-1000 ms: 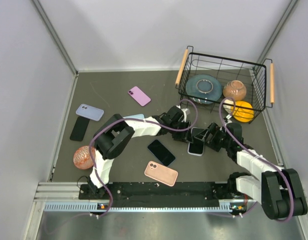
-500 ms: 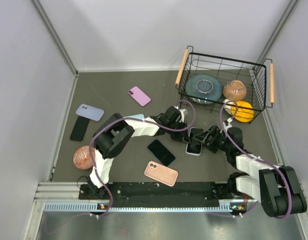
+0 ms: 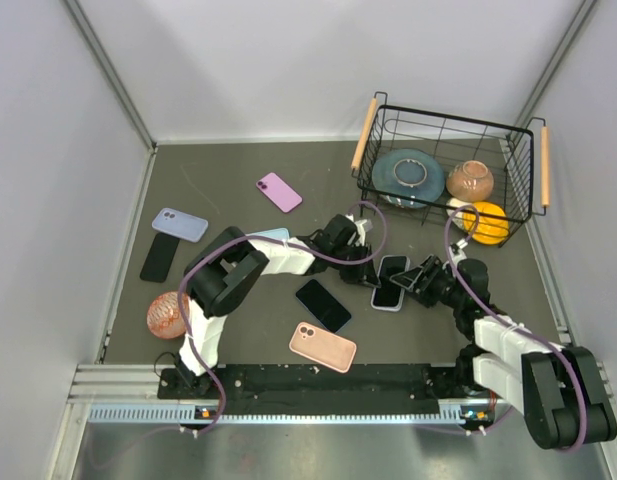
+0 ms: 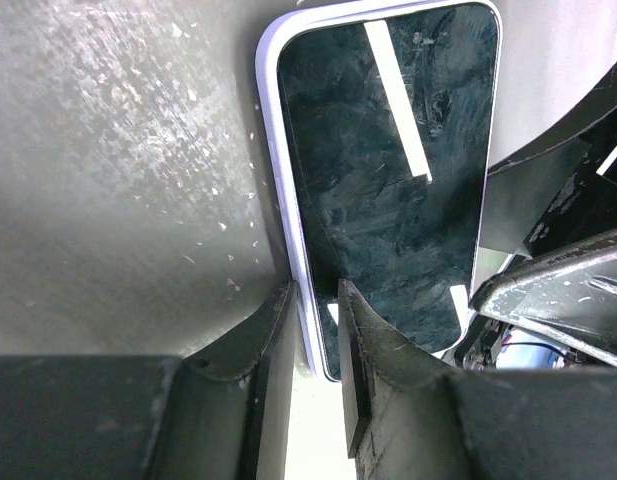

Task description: Put the phone into the phone case

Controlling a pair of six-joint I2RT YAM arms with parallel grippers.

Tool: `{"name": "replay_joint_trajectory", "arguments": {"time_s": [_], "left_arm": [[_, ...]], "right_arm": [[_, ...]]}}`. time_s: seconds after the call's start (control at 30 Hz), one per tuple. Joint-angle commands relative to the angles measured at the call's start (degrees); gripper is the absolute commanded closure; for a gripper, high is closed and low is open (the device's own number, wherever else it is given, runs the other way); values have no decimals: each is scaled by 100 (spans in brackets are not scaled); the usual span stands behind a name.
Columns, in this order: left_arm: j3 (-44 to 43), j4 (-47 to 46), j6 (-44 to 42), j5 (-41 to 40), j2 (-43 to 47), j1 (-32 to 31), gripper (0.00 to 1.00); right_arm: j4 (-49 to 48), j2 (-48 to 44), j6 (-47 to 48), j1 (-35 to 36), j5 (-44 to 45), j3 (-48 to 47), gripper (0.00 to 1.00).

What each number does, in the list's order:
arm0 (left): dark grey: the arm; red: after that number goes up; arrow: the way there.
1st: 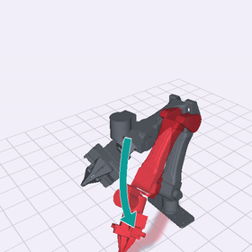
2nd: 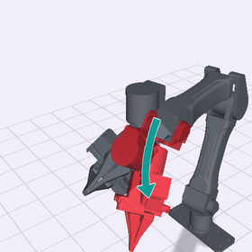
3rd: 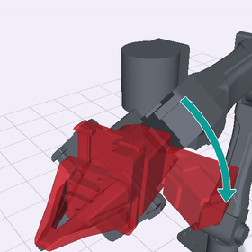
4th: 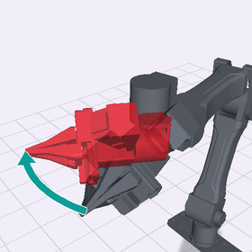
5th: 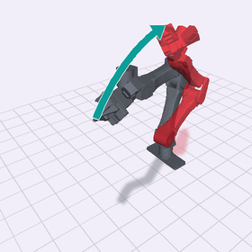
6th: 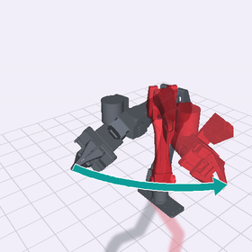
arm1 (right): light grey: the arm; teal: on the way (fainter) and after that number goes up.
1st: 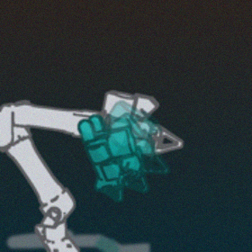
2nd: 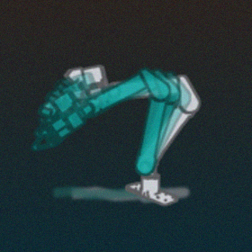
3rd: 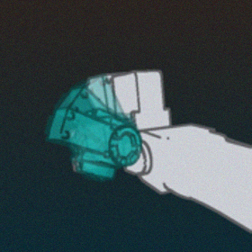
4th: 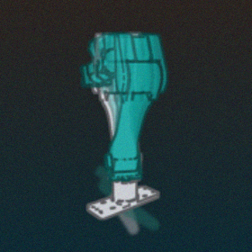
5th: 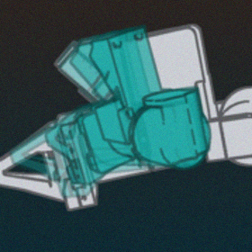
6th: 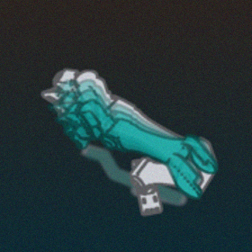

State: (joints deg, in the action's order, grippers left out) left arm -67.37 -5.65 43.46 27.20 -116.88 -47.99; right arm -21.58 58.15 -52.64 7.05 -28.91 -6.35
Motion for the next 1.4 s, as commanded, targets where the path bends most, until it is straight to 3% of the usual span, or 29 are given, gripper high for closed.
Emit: {"name": "replay_joint_trajectory", "arguments": {"time_s": [0.0,0.23,0.37,0.6,0.63,0.73,0.97,1.1,1.2,1.23,1.37], "left_arm": [[154,99,-57,4,25,-97,73],[189,90,-48,-13,34,-97,73],[190,99,-48,-31,34,-97,73],[163,134,-75,-31,25,-88,72],[146,143,-83,-31,25,-88,72],[172,134,-75,-57,51,-88,70],[172,117,-75,-31,16,-88,66],[163,161,-83,-39,42,-88,65],[154,178,-101,-57,60,-79,64],[154,196,-110,-48,60,-88,63],[154,196,-101,-39,51,-88,62]], "right_arm": [[-285,-94,-9,51,-239,-24,51],[-302,196,17,51,-247,-95,76],[-268,372,43,51,-282,-147,100],[-14,426,148,51,-370,-340,99],[40,399,166,51,-361,-367,81],[110,154,140,51,-361,-314,68],[251,29,114,51,-274,-323,66],[216,100,96,42,-256,-332,67],[181,126,105,51,-265,-349,77],[155,135,105,51,-291,-349,85],[111,249,53,42,-309,-376,96]]}}
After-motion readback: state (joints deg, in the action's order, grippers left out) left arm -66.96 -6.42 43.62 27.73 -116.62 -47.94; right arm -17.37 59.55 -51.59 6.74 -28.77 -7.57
